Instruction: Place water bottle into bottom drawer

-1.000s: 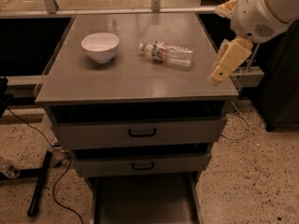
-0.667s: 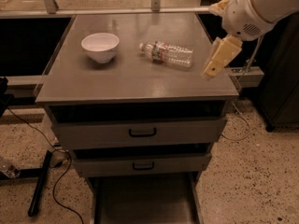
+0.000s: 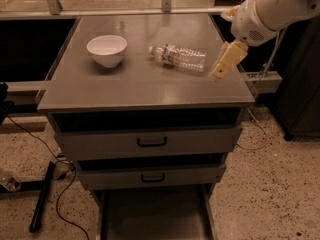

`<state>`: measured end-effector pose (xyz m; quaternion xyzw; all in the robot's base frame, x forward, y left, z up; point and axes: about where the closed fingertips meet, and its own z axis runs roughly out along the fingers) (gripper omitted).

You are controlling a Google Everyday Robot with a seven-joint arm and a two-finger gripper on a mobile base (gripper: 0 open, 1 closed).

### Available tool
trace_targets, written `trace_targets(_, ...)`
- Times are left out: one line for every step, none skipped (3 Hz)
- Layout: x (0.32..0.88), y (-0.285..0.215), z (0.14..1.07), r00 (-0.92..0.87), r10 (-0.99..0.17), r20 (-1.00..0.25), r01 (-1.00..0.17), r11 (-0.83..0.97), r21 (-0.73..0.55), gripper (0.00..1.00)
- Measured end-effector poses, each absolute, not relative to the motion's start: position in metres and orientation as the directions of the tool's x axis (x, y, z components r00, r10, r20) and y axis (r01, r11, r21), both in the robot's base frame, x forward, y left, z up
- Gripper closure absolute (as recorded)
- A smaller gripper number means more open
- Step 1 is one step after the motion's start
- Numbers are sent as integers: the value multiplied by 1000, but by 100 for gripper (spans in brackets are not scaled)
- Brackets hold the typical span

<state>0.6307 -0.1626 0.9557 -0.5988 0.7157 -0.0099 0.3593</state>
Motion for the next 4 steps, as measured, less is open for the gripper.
trace_targets(652,-168,940,-62,-838,-543,-852,328,-408,0)
trace_targets(672,-167,924,-97,-810,-579,-861,360,-360,0)
trace_targets(692,-163,904,-133,-784,-607,-874,382,-301,0)
trace_targets(707,-145,887,-134,-776,-617,-896,361,-260,0)
